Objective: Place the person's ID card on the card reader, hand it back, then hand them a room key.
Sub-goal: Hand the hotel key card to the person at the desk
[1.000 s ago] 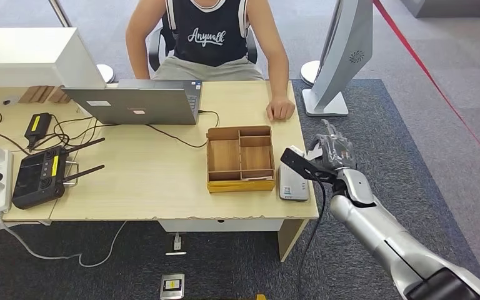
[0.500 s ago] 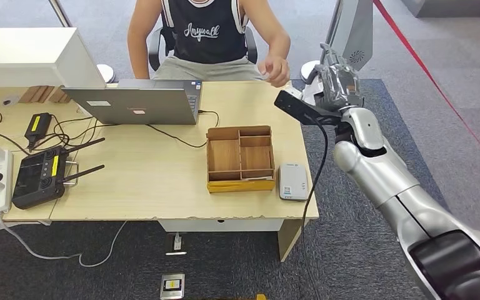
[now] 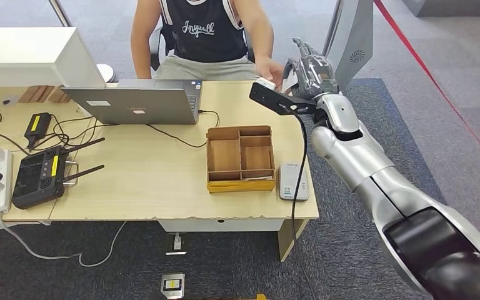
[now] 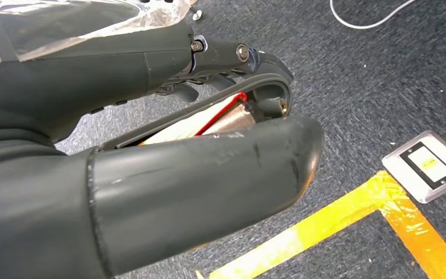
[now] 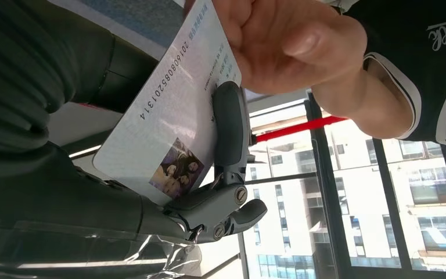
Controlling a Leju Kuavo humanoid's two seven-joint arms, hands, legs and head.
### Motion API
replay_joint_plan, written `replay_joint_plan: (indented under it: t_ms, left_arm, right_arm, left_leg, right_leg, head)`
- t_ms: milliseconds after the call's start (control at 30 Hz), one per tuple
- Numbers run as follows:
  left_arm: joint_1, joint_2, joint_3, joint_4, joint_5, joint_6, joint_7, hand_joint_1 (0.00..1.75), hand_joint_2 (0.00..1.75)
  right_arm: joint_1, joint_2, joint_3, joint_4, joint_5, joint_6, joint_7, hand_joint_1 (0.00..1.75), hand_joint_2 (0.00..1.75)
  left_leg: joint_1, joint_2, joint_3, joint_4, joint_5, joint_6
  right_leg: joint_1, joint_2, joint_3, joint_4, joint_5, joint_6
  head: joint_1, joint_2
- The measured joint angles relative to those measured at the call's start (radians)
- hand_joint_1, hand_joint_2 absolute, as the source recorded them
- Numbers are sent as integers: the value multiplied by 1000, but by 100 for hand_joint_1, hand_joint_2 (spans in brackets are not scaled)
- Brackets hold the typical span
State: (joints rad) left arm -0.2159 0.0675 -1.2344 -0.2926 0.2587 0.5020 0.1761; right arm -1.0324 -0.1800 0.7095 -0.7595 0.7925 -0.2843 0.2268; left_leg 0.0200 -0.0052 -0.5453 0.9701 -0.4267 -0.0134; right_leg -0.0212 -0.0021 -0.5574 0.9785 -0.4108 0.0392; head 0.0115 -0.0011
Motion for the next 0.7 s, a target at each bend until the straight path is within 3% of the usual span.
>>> replay_joint_plan:
  t_ms: [200,267,333,400,700]
  left_arm:
    - [-3,0,-1,0,-6,0,0,0,0]
    - [-4,0,-1,0,-7,0,0,0,0]
    - [-6,0,-1,0,-8,-2,0,0,0]
    - [-7,0,-1,0,-10,-6,2,0,0]
    - [-7,0,-1,0,-20,-8,3,0,0]
  right_arm:
    - [-35,49,10,87,0,-2,0,173,175]
    - [-44,62,12,114,-2,-2,-2,130,175]
    - [-49,72,14,138,-4,-3,-7,44,175]
    - [-52,80,17,159,-8,-5,-12,0,175]
    - [-55,106,23,228,-14,-38,-21,0,175]
  left_leg:
    - [0,0,0,0,0,0]
    - [0,0,0,0,0,0]
    - [0,0,0,0,0,0]
    - [0,0,0,0,0,0]
    - [0,0,0,0,0,0]
  right_leg:
    - [0,0,0,0,0,0]
    - [0,0,0,0,0,0]
    - [0,0,0,0,0,0]
    - [0,0,0,0,0,0]
    - [0,0,0,0,0,0]
  head:
    - [0,0]
    - [0,0]
    - [0,0]
    - [0,0]
    - [0,0]
